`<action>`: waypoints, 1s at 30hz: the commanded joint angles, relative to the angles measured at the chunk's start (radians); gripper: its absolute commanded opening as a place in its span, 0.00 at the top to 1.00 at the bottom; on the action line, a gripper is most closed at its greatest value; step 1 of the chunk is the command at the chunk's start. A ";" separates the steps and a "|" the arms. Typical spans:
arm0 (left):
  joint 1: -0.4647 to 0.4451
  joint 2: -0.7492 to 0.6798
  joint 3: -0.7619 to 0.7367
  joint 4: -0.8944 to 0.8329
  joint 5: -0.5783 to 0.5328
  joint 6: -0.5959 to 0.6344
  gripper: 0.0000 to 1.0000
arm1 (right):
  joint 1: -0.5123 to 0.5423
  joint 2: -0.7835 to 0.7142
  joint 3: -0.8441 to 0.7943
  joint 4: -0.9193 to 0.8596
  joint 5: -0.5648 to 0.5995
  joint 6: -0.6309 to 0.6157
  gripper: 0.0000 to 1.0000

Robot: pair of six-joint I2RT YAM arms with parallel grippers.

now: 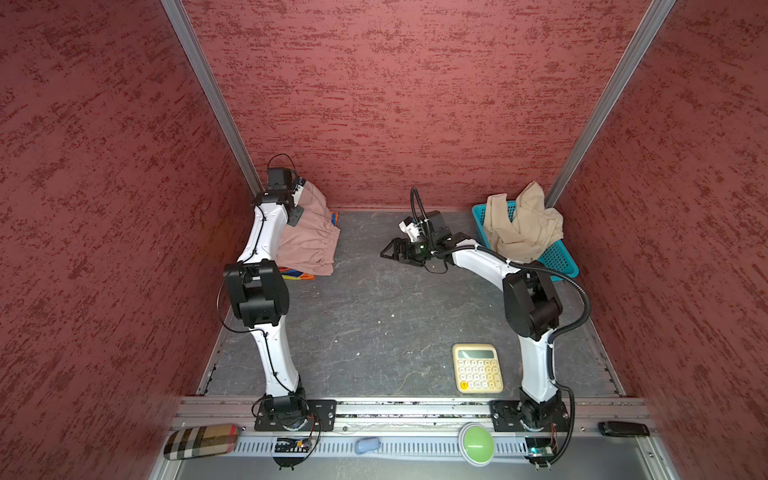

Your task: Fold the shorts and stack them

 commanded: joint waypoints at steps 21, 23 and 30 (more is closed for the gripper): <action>0.030 -0.065 0.102 0.139 0.097 -0.287 0.01 | -0.002 -0.083 0.044 -0.152 0.058 -0.076 0.01; -0.003 -0.154 0.054 0.174 0.143 -0.318 0.01 | -0.029 -0.133 0.051 -0.195 0.104 -0.111 0.01; -0.223 -0.428 -0.321 0.515 0.326 -0.450 0.01 | -0.293 -0.251 0.162 -0.407 0.417 -0.181 0.01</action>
